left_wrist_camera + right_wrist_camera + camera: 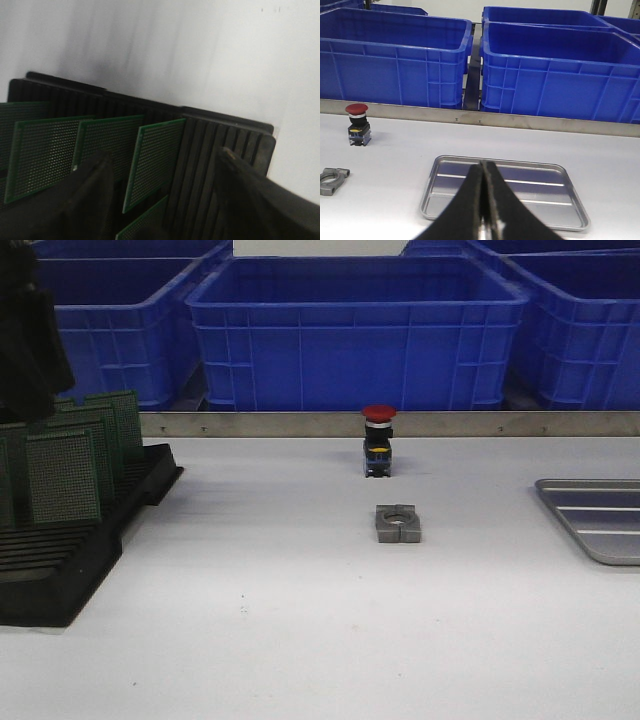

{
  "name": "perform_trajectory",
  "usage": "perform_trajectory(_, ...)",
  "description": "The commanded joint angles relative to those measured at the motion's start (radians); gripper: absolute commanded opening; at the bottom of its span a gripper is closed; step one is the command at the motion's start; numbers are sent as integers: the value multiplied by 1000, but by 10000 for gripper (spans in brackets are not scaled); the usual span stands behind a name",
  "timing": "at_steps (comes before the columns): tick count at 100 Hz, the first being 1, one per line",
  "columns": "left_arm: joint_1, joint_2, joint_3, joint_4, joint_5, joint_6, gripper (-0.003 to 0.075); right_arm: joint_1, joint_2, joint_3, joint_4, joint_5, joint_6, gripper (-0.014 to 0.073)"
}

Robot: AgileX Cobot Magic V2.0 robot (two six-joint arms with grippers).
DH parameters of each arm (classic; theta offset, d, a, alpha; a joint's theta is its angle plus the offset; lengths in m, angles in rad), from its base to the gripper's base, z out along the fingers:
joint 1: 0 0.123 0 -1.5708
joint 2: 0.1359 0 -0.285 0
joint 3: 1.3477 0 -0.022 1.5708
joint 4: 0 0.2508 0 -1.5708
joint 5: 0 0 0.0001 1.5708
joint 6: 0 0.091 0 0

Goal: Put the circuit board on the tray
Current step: 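Lower the left gripper onto a green circuit board in the rack and grasp it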

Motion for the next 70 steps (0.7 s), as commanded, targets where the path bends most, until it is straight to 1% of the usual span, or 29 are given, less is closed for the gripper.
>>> perform_trajectory(1,-6,-16,-34,7,-28,23,417,1,-25,-12,-13,-80,-2,-61)
perform_trajectory(26,-6,52,-34,18,-97,23,417,1,-25,-12,-13,-80,-2,-61)
perform_trajectory(37,-6,78,-34,18,-83,23,417,1,-25,-12,-13,-80,-2,-61)
perform_trajectory(49,-6,94,-34,14,-32,23,405,1,-25,-12,-13,-80,-2,-61)
perform_trajectory(56,-6,94,-34,14,-10,23,343,1,-25,-12,-13,-80,-2,-61)
perform_trajectory(66,-6,92,-34,14,16,23,201,1,-25,-12,-13,-80,-2,-61)
perform_trajectory(68,-6,92,-34,14,22,23,158,1,-25,-12,-13,-80,-2,-61)
perform_trajectory(70,-6,92,-34,14,25,23,136,1,-25,-12,-13,-80,-2,-61)
